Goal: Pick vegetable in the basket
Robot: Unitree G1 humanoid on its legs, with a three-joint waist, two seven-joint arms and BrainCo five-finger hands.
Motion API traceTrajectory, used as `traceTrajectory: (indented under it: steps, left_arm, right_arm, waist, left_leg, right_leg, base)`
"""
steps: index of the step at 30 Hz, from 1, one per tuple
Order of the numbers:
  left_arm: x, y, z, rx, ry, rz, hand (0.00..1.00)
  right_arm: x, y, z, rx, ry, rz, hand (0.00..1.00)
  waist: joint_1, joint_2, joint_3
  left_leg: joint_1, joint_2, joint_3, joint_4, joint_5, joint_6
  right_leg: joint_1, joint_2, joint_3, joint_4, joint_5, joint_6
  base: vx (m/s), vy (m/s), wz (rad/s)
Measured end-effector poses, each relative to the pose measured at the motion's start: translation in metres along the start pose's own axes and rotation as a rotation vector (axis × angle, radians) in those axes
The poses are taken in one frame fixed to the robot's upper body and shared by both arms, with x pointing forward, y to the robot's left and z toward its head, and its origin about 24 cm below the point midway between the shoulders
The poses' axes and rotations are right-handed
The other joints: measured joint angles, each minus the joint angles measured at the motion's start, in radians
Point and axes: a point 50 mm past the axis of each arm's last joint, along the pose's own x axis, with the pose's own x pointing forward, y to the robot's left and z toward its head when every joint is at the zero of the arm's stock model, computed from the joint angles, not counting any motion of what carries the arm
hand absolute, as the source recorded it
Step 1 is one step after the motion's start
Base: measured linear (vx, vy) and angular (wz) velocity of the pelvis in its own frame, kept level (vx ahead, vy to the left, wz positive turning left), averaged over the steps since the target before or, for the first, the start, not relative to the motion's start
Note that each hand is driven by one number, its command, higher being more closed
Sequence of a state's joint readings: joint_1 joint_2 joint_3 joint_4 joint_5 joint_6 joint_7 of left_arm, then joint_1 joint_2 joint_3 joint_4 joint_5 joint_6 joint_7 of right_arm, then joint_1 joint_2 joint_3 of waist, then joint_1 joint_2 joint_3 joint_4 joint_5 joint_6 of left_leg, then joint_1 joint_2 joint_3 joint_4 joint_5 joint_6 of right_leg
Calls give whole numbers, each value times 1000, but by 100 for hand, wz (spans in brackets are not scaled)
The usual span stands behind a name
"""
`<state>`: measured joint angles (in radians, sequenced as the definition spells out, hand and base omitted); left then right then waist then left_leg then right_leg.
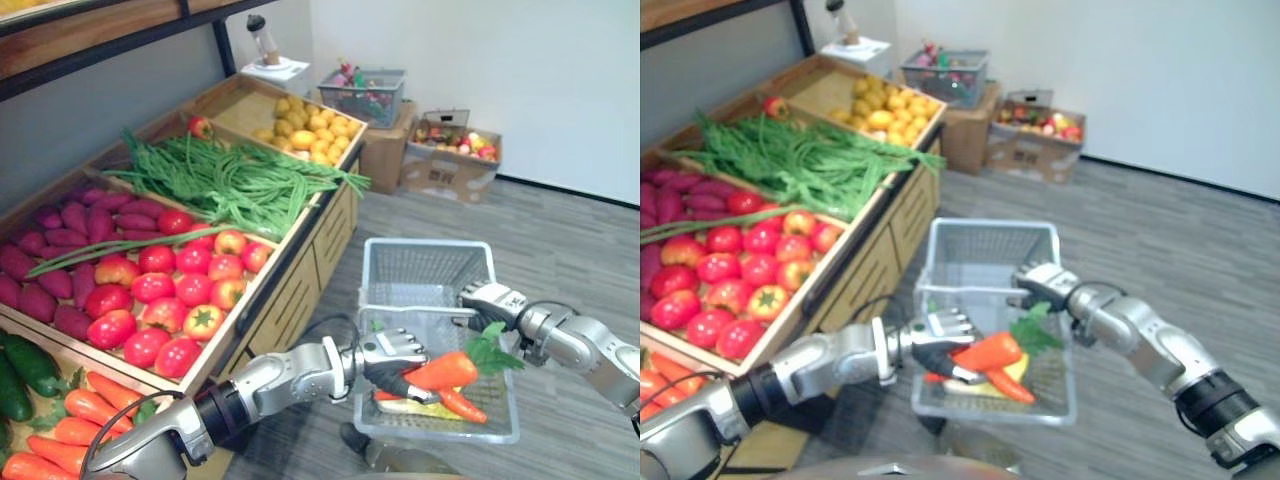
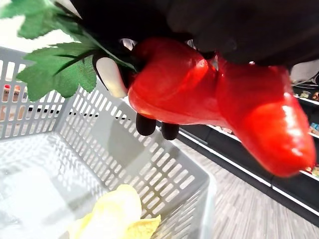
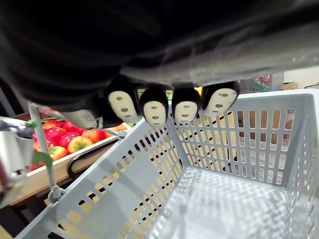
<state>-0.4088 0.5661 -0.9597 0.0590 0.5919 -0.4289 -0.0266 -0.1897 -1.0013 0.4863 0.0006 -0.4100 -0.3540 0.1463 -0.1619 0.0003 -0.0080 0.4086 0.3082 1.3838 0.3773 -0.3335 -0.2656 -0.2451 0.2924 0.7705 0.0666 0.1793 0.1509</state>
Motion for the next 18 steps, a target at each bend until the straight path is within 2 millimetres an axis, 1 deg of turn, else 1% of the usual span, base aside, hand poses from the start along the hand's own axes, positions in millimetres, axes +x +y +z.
traceTrajectory:
  steps: [4,8,13,16,18]
  left_arm:
    - [9,-4,0,-19,-4,-4,100]
    - [16,-9,-1,-44,4,-6,100]
    - [19,-17,-9,-53,50,-33,100]
    - [25,-25,-15,-84,90,-46,100]
    - [28,-30,-18,-75,116,-60,100]
  right_arm:
    - [3,-1,9,5,-50,16,100]
    - [5,-2,10,21,-62,12,100]
    - [6,-5,12,36,-74,1,100]
    - [7,-9,13,31,-80,8,100]
    - [7,-10,13,30,-81,10,100]
  waist:
    - [-3,-4,-5]
    - [-4,-7,-7]
    - [-4,-7,-7]
    - [-4,-7,-7]
    - [-4,-7,-7]
  left_leg:
    - [-2,3,4,10,-7,0]
    - [-2,2,4,11,-9,1]
    - [-3,3,4,11,-9,1]
    - [-4,3,3,10,-9,1]
    - [-5,4,3,10,-9,1]
  right_leg:
    - [-8,1,-1,5,0,0]
    - [-8,1,-1,5,0,0]
    - [-9,1,-3,4,1,-1]
    - [-10,0,-4,3,1,-1]
    - [-11,0,-5,3,1,-1]
  base:
    - [43,-67,-5]
    - [35,-61,-1]
    - [41,-66,0]
    - [44,-71,1]
    - [43,-69,1]
